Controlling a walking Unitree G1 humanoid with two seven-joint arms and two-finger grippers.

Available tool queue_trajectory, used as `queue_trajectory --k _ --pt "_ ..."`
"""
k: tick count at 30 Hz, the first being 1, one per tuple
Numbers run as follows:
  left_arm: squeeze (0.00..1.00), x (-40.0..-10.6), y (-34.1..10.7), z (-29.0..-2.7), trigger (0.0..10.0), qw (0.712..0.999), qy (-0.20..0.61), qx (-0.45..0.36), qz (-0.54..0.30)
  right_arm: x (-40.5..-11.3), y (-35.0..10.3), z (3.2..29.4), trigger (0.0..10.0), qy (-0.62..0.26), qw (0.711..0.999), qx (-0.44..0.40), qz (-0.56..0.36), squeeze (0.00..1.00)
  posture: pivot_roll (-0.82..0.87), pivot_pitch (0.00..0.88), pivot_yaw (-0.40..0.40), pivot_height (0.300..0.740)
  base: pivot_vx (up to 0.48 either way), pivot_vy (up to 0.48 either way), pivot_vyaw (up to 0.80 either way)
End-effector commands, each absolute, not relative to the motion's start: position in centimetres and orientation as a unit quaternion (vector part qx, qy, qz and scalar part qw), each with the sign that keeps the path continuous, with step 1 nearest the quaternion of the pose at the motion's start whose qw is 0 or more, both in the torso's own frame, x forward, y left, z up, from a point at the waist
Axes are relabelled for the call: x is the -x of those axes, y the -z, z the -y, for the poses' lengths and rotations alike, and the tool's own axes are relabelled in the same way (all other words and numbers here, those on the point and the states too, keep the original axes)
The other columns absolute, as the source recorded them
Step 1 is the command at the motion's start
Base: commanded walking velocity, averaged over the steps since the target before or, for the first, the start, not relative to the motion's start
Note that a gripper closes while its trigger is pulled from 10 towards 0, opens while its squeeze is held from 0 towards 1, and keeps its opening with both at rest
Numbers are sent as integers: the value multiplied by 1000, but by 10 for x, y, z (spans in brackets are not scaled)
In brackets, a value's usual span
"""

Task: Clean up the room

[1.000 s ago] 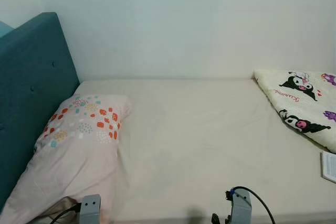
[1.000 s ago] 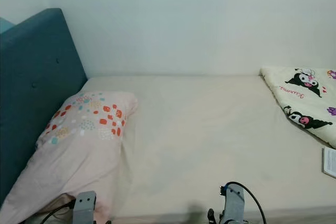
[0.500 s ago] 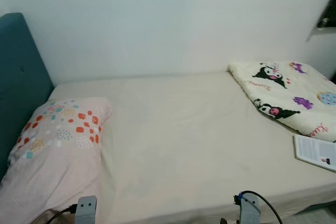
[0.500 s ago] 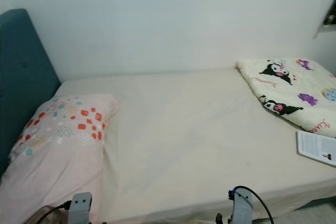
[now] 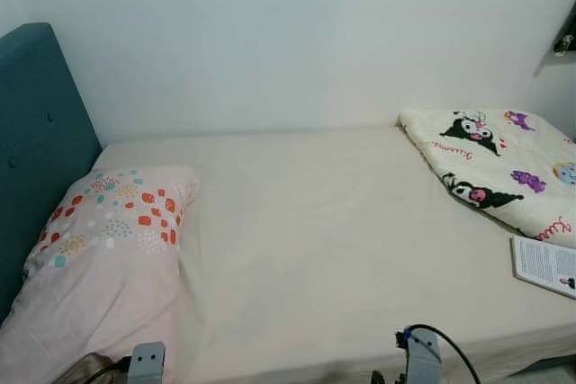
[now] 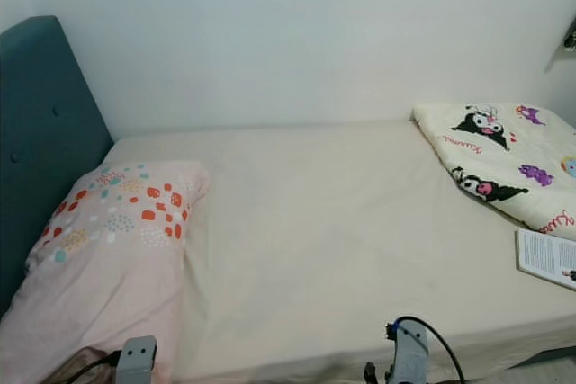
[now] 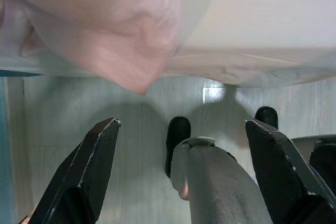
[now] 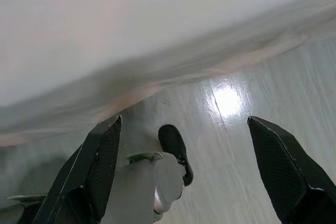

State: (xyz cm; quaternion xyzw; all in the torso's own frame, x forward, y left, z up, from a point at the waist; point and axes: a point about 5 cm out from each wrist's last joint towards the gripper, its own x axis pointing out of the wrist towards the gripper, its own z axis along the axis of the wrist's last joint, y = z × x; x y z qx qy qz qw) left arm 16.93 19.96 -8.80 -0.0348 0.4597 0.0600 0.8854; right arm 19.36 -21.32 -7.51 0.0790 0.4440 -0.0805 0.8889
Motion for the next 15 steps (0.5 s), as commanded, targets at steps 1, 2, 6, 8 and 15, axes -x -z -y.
queue_trajectory --k 1,2,6,8,15 --pt "0 -166 90 -199 10000 881 -56 33 -469 -198 73 212 10000 76 894 -77 -436 0 -44 0 -37 740 0 -480 0" --pt "0 -166 90 -199 10000 881 -56 33 -469 -198 73 212 10000 76 894 -77 -436 0 -44 0 -37 740 0 -480 0" --pt "0 -166 90 -195 10000 880 -46 29 -472 -201 71 212 10000 72 895 -82 -432 0 -52 0 -33 740 0 0 0" --pt "0 -167 90 -194 10000 880 -45 31 -471 -201 71 212 10000 72 894 -81 -434 0 -46 0 -38 740 0 -240 0" --pt "0 -168 90 -194 10000 881 -46 34 -470 -200 72 212 10000 67 894 -83 -434 0 -47 0 -40 740 0 -480 0"
